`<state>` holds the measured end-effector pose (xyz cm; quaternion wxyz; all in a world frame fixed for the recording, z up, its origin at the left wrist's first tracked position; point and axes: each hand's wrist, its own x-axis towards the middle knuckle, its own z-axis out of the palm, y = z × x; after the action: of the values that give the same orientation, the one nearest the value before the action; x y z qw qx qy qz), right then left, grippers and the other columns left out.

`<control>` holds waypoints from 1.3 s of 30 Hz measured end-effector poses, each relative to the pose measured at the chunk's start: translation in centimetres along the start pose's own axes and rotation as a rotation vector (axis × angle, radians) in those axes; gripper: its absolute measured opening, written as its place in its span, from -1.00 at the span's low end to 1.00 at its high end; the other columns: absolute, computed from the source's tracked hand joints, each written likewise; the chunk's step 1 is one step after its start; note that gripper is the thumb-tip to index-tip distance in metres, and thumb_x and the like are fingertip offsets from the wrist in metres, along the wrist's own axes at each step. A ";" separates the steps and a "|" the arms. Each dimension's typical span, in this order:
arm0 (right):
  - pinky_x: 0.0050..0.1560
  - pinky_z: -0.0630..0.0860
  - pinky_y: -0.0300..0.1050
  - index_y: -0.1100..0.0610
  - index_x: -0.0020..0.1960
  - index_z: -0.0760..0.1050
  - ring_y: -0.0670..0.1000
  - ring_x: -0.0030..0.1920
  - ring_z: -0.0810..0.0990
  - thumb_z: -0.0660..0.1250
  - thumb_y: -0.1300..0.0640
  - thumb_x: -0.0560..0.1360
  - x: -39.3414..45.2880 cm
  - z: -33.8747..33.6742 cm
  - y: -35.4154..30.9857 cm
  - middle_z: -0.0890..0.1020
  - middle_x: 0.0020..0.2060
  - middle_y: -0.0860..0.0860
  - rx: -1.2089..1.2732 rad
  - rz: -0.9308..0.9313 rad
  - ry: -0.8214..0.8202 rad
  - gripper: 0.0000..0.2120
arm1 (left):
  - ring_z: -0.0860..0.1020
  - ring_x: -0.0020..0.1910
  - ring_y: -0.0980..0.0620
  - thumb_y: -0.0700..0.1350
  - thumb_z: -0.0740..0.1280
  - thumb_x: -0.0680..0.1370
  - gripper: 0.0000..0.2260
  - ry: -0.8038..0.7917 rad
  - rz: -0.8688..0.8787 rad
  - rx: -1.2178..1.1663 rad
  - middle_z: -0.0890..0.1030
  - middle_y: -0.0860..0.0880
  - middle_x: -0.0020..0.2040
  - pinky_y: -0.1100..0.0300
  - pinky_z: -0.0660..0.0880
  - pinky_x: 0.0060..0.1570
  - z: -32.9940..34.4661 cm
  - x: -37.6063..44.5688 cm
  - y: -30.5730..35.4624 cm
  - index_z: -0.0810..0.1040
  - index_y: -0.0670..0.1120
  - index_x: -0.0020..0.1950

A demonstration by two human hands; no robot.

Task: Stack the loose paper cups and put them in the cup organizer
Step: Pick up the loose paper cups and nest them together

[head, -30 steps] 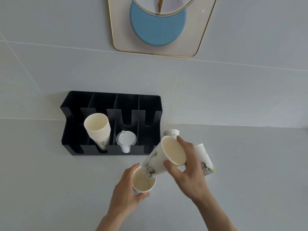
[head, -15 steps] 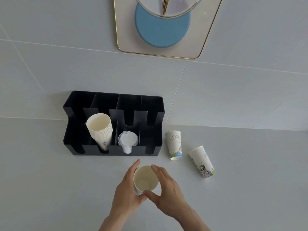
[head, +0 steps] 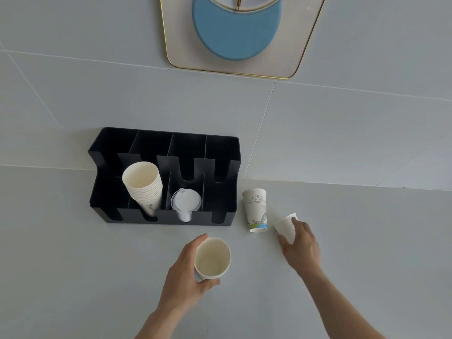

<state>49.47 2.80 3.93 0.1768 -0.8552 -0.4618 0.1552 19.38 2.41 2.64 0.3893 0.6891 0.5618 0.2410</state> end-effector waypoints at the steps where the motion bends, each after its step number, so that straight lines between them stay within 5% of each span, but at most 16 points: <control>1: 0.21 0.48 0.06 0.17 0.51 0.29 0.21 0.33 0.49 0.45 0.05 0.50 1.0 -0.1 1.1 0.47 0.40 0.12 -0.053 0.034 -0.034 -0.35 | 0.43 0.20 0.27 0.07 0.66 0.22 -0.07 0.000 -0.003 0.001 0.35 0.45 0.30 0.24 0.41 0.18 0.0 0.0 0.1 0.19 0.34 0.43; 5: 0.25 0.44 0.05 0.18 0.55 0.16 0.19 0.39 0.40 0.44 -0.01 0.51 2.6 0.6 3.6 0.41 0.41 0.12 -0.118 0.122 -0.192 -0.25 | 0.40 0.21 0.31 0.05 0.65 0.23 -0.08 0.005 -0.011 0.011 0.36 0.40 0.34 0.22 0.40 0.21 0.0 -0.1 0.3 0.20 0.31 0.44; 8: 0.10 0.50 0.03 0.17 0.47 0.25 0.22 0.23 0.53 0.45 -0.06 0.48 1.9 2.1 4.0 0.44 0.27 0.13 -0.083 0.176 -0.226 -0.31 | 0.41 0.20 0.31 0.05 0.65 0.23 -0.08 0.008 -0.018 0.019 0.36 0.42 0.32 0.26 0.39 0.18 0.0 0.0 0.4 0.19 0.33 0.43; 18: -0.11 0.64 0.09 0.10 0.18 0.45 0.00 -0.13 0.59 0.52 0.10 0.29 -1.9 0.8 -1.0 0.54 0.00 0.02 0.398 0.186 -0.047 -0.50 | 0.41 0.19 0.30 0.06 0.66 0.22 -0.07 0.000 -0.024 0.033 0.33 0.45 0.31 0.30 0.37 0.14 0.1 0.1 0.2 0.20 0.30 0.45; 22: -0.10 0.67 -0.05 -0.05 0.33 0.40 -0.06 0.06 0.64 0.57 0.13 0.36 -5.2 -1.8 -5.1 0.61 0.12 -0.06 0.717 0.029 -0.172 -0.39 | 0.41 0.19 0.28 0.06 0.65 0.23 -0.07 -0.004 -0.015 0.032 0.30 0.50 0.29 0.29 0.37 0.15 0.2 0.2 0.2 0.20 0.30 0.45; 25: 0.01 0.68 -0.03 -0.11 0.26 0.45 -0.08 0.12 0.66 0.60 0.16 0.36 -7.5 -2.8 -7.9 0.67 0.08 -0.09 0.834 -0.104 -0.337 -0.44 | 0.44 0.18 0.26 0.06 0.65 0.22 -0.06 -0.004 -0.003 0.026 0.35 0.42 0.31 0.30 0.38 0.13 0.1 0.3 0.3 0.20 0.29 0.46; 32: 0.13 0.54 -0.26 -0.22 0.30 0.40 -0.24 0.20 0.57 0.65 0.08 0.26 -9.8 0.4 -9.6 0.62 0.12 -0.32 0.687 -0.230 -0.352 -0.28 | 0.50 0.12 0.32 0.09 0.65 0.19 -0.12 -0.012 0.032 -0.014 0.41 0.47 0.23 0.45 0.40 0.00 -0.3 0.4 0.4 0.15 0.52 0.26; 39: 0.38 0.43 -0.12 -0.10 0.57 0.14 -0.16 0.39 0.43 0.61 -0.33 0.19 -10.3 2.4 -8.5 0.42 0.40 -0.23 0.484 -0.354 -0.369 0.11 | 0.50 0.21 0.25 0.12 0.63 0.20 -0.15 0.014 0.011 -0.014 0.47 0.37 0.29 0.39 0.41 0.08 0.2 0.6 -0.1 0.28 0.29 0.39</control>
<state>36.79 -1.18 6.66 0.3121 -0.6526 -0.5771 0.3790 19.62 2.91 2.39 0.3886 0.6879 0.5589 0.2519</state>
